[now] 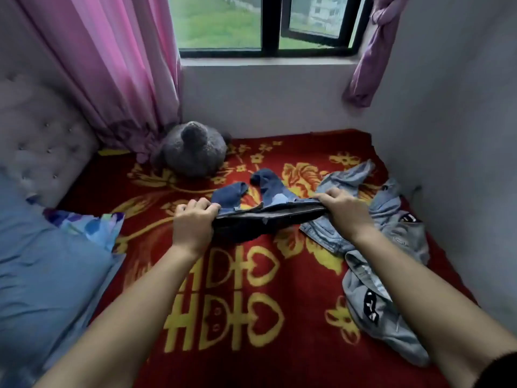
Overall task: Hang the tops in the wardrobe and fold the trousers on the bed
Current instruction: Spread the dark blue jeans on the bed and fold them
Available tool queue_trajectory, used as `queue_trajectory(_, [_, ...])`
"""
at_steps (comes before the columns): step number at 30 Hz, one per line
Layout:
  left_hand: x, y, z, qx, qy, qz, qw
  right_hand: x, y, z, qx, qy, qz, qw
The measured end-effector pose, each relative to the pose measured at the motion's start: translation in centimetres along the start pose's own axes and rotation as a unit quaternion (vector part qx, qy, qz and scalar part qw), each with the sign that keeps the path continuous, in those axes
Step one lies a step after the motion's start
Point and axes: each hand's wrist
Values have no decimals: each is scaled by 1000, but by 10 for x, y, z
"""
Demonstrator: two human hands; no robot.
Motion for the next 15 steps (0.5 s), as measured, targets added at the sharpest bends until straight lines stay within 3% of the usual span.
queue_trajectory(3, [-5,58,71,249,-31,-31,968,20,62,50,154,-25,21,988])
queue_trajectory(5, [-12,88,120,344,-38,-23,938,34,96,88,232,-36,30,972])
queue_trajectory(11, [-21,134,232,395,-57,-24,916,62,164,193,311,-35,16,950])
queue_trajectory(15, [-30,144,267,387,-79,-34,918,74,185,236,264,-33,1,964])
Point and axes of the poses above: each hand's wrist, its own z-axis away from the middle knuckle, its own y-axis out of the palm, x = y × z, and after that the axes turned 9 degrees about z, right-handed
